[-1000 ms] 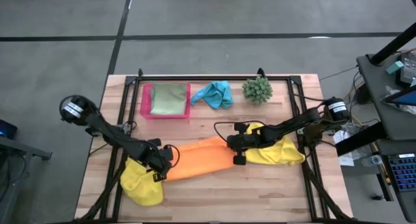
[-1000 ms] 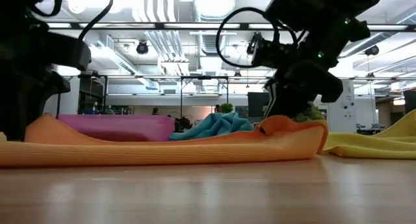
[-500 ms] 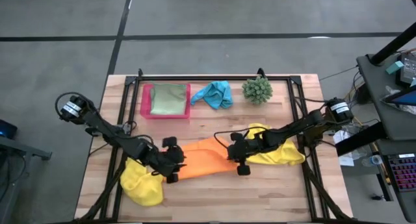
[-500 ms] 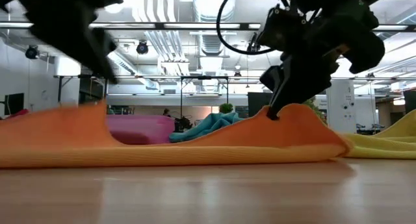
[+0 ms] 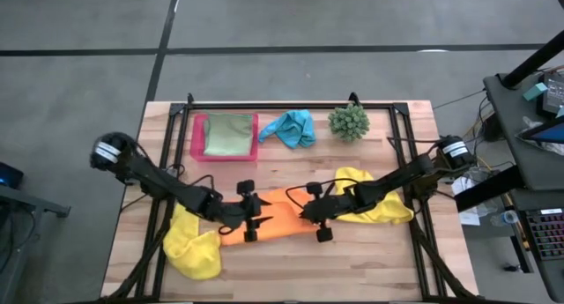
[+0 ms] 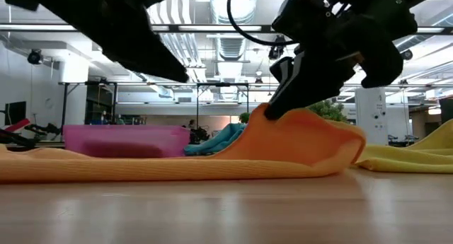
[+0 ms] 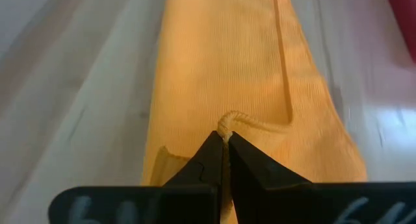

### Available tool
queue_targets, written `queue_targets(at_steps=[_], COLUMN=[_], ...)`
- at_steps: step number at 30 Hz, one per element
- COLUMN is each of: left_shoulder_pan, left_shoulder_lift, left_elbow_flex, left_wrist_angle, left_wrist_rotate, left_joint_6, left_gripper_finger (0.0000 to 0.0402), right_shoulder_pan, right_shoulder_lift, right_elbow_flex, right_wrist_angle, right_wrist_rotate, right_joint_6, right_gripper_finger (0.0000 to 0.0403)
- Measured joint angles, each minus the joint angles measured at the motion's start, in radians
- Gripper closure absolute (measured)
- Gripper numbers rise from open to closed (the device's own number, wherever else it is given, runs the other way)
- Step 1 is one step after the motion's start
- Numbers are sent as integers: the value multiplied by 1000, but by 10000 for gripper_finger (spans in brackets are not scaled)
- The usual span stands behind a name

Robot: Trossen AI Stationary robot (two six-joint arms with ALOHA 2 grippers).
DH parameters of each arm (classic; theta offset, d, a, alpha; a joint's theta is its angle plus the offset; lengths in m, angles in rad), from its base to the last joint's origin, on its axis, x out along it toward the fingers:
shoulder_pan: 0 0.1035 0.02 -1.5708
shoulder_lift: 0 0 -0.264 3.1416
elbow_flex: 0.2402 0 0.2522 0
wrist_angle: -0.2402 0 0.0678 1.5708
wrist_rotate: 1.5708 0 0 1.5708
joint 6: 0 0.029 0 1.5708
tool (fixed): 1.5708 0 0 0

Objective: Fold microfiber towels
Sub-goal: Fold the orange towel

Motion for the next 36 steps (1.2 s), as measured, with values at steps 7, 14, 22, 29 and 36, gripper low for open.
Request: queue_targets(at_steps=[7,14,22,29,36], left_shoulder_pan=[27,84,117,120,102], left_shoulder_lift=[204,350,372,372,371], left_elbow_flex=[3,-1,-4,-1,2], left_wrist_angle=[307,595,630,622,604], left_wrist_rotate=[11,155,285,419,498], left_joint_6=[160,185,194,185,138], left_gripper_finger=[210,210,249,390,401], right_shoulder_pan=[4,16,15,15,13], right_shoulder_lift=[19,18,19,15,-45], right_elbow_flex=[0,0,0,0,26], right_wrist_angle=[78,130,150,132,-64], right_wrist_rotate=[-1,-39,-55,-72,-84], right_joint_6=[-18,-48,-38,35,92], right_gripper_finger=[394,394,394,355,267])
